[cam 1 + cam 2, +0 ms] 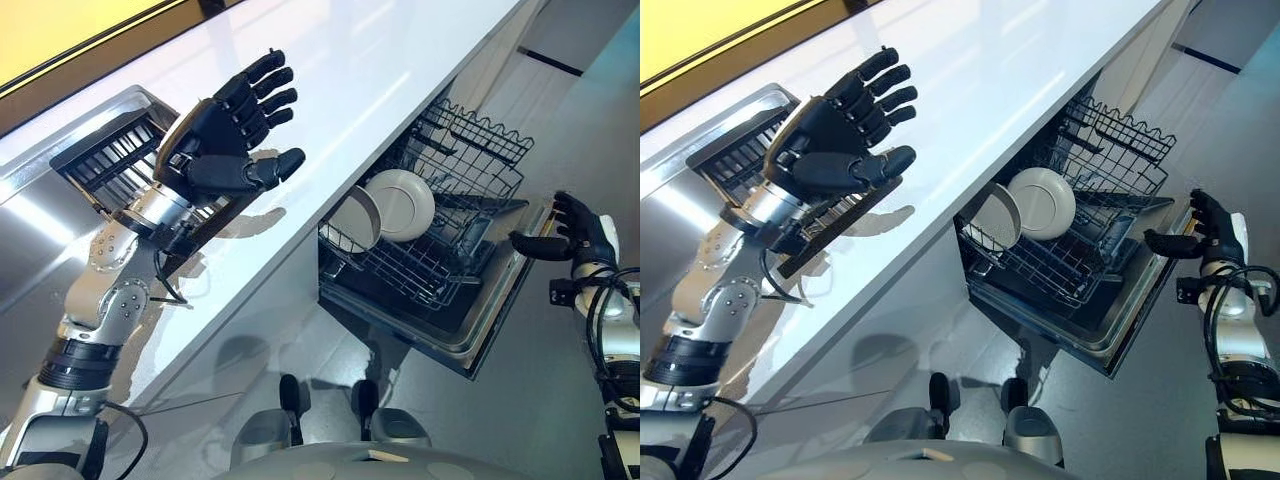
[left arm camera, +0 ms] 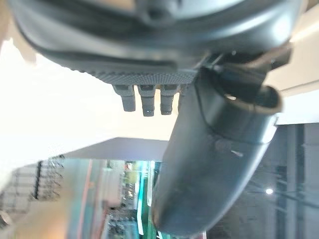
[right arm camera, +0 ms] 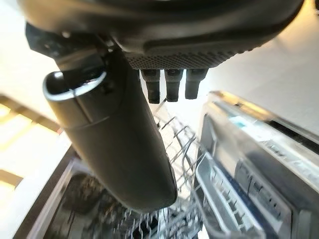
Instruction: Pick up plates and place into dishwasher.
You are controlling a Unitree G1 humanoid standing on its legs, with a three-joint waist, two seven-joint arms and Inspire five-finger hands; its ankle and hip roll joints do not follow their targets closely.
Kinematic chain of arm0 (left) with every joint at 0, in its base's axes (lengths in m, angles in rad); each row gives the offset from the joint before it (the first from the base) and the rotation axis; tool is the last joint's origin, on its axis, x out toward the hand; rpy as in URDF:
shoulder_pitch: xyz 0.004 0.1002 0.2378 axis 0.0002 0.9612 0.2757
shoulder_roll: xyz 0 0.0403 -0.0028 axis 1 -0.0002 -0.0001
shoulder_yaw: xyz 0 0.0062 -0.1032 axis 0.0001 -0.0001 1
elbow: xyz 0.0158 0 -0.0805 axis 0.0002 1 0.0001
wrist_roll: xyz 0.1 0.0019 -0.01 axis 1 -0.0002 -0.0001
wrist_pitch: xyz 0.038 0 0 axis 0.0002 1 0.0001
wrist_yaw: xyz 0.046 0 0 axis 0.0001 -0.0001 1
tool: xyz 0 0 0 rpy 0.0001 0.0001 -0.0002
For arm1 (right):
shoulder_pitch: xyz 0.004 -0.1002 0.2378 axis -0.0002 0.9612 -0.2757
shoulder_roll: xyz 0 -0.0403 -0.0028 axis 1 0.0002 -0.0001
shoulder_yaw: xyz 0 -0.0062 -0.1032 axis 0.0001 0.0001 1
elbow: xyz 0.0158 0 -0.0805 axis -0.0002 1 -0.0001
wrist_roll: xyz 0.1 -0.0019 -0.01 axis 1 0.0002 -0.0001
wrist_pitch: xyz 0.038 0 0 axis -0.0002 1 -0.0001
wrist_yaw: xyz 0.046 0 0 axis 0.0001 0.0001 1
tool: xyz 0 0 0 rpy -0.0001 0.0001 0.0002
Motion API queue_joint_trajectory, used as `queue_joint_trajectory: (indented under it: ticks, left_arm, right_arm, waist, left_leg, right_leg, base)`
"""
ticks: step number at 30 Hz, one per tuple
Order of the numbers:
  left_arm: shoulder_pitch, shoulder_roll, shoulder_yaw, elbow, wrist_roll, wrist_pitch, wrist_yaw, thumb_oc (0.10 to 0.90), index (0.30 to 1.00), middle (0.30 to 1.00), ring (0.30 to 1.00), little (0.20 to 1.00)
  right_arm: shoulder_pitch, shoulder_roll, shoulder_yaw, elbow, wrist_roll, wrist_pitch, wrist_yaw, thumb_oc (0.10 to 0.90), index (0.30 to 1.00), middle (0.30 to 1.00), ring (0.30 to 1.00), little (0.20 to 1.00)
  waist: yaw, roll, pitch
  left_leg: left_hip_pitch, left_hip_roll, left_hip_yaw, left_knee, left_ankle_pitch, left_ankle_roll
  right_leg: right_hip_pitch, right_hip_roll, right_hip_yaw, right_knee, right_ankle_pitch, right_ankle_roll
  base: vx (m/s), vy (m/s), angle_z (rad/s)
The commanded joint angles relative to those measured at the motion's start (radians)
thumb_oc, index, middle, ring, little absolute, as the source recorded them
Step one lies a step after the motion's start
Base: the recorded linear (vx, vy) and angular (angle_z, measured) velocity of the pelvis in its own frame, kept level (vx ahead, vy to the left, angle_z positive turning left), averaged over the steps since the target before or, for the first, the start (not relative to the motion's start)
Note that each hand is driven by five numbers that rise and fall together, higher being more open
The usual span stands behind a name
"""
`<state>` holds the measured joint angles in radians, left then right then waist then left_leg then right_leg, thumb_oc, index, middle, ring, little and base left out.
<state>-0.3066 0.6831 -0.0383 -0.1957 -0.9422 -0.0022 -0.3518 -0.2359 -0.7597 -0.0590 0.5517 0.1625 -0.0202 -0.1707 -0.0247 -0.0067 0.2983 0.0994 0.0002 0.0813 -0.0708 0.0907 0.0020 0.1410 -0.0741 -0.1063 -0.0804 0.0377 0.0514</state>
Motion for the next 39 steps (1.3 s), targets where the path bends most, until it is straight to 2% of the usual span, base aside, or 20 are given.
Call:
queue_joint_trajectory:
  ticks: [1,4,9,13,14,16,17,18,22,23,24,25,26,29,39]
  left_arm:
    - [-0.091,-0.022,-0.011,-0.102,-0.158,-0.070,-0.105,0.800,0.900,0.900,0.900,0.900]
    - [-0.117,-0.041,-0.033,-0.125,-0.161,-0.079,-0.122,0.800,0.900,0.900,0.900,0.900]
    - [-0.149,-0.052,-0.057,-0.134,-0.098,-0.140,-0.056,0.800,0.900,0.900,0.900,0.900]
    - [-0.163,-0.040,-0.050,-0.093,0.028,-0.218,0.035,0.800,0.900,0.900,0.900,0.900]
    - [-0.163,-0.026,-0.037,-0.071,0.099,-0.253,0.083,0.800,0.900,0.900,0.900,0.900]
    - [-0.163,-0.011,-0.025,-0.050,0.148,-0.280,0.123,0.800,0.900,0.900,0.900,0.900]
    - [-0.163,0.008,-0.007,-0.020,0.248,-0.330,0.188,0.800,0.900,0.900,0.900,0.900]
    - [-0.166,0.018,0.002,0.002,0.285,-0.354,0.218,0.800,0.900,0.900,0.900,0.900]
    - [-0.173,0.056,0.041,0.109,0.353,-0.415,0.328,0.800,0.900,0.900,0.900,0.900]
    - [-0.173,0.069,0.050,0.139,0.360,-0.432,0.351,0.800,0.900,0.900,0.900,0.900]
    - [-0.175,0.076,0.053,0.161,0.367,-0.440,0.379,0.800,0.900,0.900,0.900,0.900]
    - [-0.178,0.080,0.055,0.182,0.366,-0.444,0.395,0.800,0.900,0.900,0.900,0.900]
    - [-0.182,0.082,0.056,0.206,0.371,-0.441,0.408,0.800,0.900,0.900,0.900,0.900]
    - [-0.183,0.078,0.054,0.234,0.365,-0.419,0.418,0.800,0.900,0.900,0.900,0.900]
    - [-0.161,0.056,0.055,0.204,0.336,-0.418,0.370,0.800,0.900,0.900,0.900,0.900]
  right_arm:
    - [-0.170,-0.125,0.007,-0.044,-0.078,-0.065,-0.065,0.800,0.900,0.900,0.900,0.900]
    - [-0.219,-0.152,0.044,-0.005,-0.126,-0.044,-0.028,0.800,0.900,0.900,0.900,0.900]
    - [-0.288,-0.201,0.127,0.057,-0.209,0.016,-0.011,0.800,0.900,0.900,0.900,0.900]
    - [-0.331,-0.244,0.137,0.106,-0.214,0.033,-0.011,0.800,0.900,0.900,0.900,0.900]
    - [-0.332,-0.265,0.133,0.117,-0.210,0.040,-0.005,0.800,0.900,0.900,0.900,0.900]
    - [-0.331,-0.280,0.129,0.115,-0.207,0.050,0.000,0.800,0.900,0.900,0.900,0.900]
    - [-0.337,-0.293,0.128,0.119,-0.212,0.063,0.011,0.800,0.900,0.900,0.900,0.900]
    - [-0.339,-0.300,0.130,0.119,-0.217,0.074,0.016,0.800,0.900,0.900,0.900,0.900]
    - [-0.344,-0.324,0.143,0.129,-0.224,0.094,0.046,0.800,0.900,0.900,0.900,0.900]
    - [-0.350,-0.328,0.149,0.132,-0.222,0.096,0.052,0.501,0.644,0.644,0.644,0.601]
    - [-0.356,-0.331,0.156,0.132,-0.222,0.097,0.052,0.303,0.474,0.474,0.474,0.403]
    - [-0.362,-0.333,0.160,0.131,-0.221,0.097,0.054,0.226,0.408,0.408,0.408,0.326]
    - [-0.371,-0.333,0.166,0.129,-0.228,0.103,0.059,0.100,0.300,0.300,0.300,0.200]
    - [-0.383,-0.337,0.186,0.124,-0.254,0.116,0.077,0.100,0.300,0.300,0.300,0.200]
    - [-0.378,-0.316,0.207,0.132,-0.267,0.122,0.110,0.100,0.300,0.300,0.300,0.200]
  waist:
    - [0.026,0.000,-0.023]
    - [0.031,0.001,-0.003]
    - [0.033,0.005,0.016]
    - [0.039,0.004,0.033]
    - [0.043,0.000,0.045]
    - [0.044,-0.002,0.054]
    - [0.046,-0.006,0.065]
    - [0.046,-0.008,0.070]
    - [0.044,-0.018,0.083]
    - [0.044,-0.020,0.087]
    - [0.042,-0.021,0.090]
    - [0.041,-0.022,0.093]
    - [0.039,-0.023,0.096]
    - [0.037,-0.028,0.100]
    - [0.041,-0.032,0.113]
  left_leg:
    - [-0.085,-0.011,-0.005,0.294,-0.199,0.004]
    - [-0.120,-0.007,-0.008,0.362,-0.223,-0.001]
    - [-0.153,-0.007,-0.005,0.448,-0.265,0.008]
    - [-0.187,-0.014,-0.009,0.533,-0.318,0.021]
    - [-0.206,-0.018,-0.018,0.577,-0.337,0.026]
    - [-0.226,-0.017,-0.026,0.617,-0.353,0.031]
    - [-0.247,-0.016,-0.034,0.657,-0.367,0.036]
    - [-0.259,-0.016,-0.039,0.679,-0.374,0.039]
    - [-0.299,-0.014,-0.045,0.756,-0.397,0.045]
    - [-0.308,-0.012,-0.043,0.773,-0.401,0.044]
    - [-0.314,-0.012,-0.044,0.786,-0.404,0.044]
    - [-0.321,-0.013,-0.045,0.798,-0.407,0.045]
    - [-0.327,-0.012,-0.045,0.809,-0.410,0.045]
    - [-0.336,-0.012,-0.048,0.833,-0.416,0.043]
    - [-0.329,-0.009,-0.057,0.864,-0.430,0.040]
  right_leg:
    - [-0.105,0.011,-0.067,0.326,-0.136,-0.031]
    - [-0.123,0.003,-0.071,0.379,-0.162,-0.044]
    - [-0.143,-0.005,-0.076,0.469,-0.214,-0.070]
    - [-0.169,-0.014,-0.080,0.559,-0.258,-0.085]
    - [-0.181,-0.020,-0.081,0.598,-0.271,-0.092]
    - [-0.198,-0.026,-0.082,0.638,-0.284,-0.097]
    - [-0.219,-0.033,-0.081,0.677,-0.295,-0.102]
    - [-0.232,-0.037,-0.080,0.703,-0.303,-0.104]
    - [-0.273,-0.044,-0.077,0.777,-0.322,-0.110]
    - [-0.282,-0.046,-0.076,0.792,-0.325,-0.110]
    - [-0.291,-0.047,-0.073,0.805,-0.327,-0.109]
    - [-0.299,-0.048,-0.071,0.819,-0.330,-0.108]
    - [-0.308,-0.050,-0.068,0.833,-0.333,-0.106]
    - [-0.325,-0.053,-0.059,0.862,-0.339,-0.099]
    - [-0.334,-0.059,-0.038,0.901,-0.352,-0.084]
  base:
    - [-0.14,0.028,0.10]
    - [-0.09,0.033,0.07]
    - [-0.02,0.054,0.06]
    - [-0.01,0.034,0.12]
    - [-0.02,0.011,0.12]
    - [-0.03,0.006,0.11]
    - [-0.04,0.008,0.09]
    - [-0.04,0.006,0.10]
    - [0.00,0.001,0.03]
    - [0.02,0.015,-0.04]
    - [0.02,0.021,-0.08]
    - [0.02,0.026,-0.13]
    - [0.01,0.022,-0.09]
    - [0.03,0.019,0.00]
    - [0.04,0.010,-0.03]
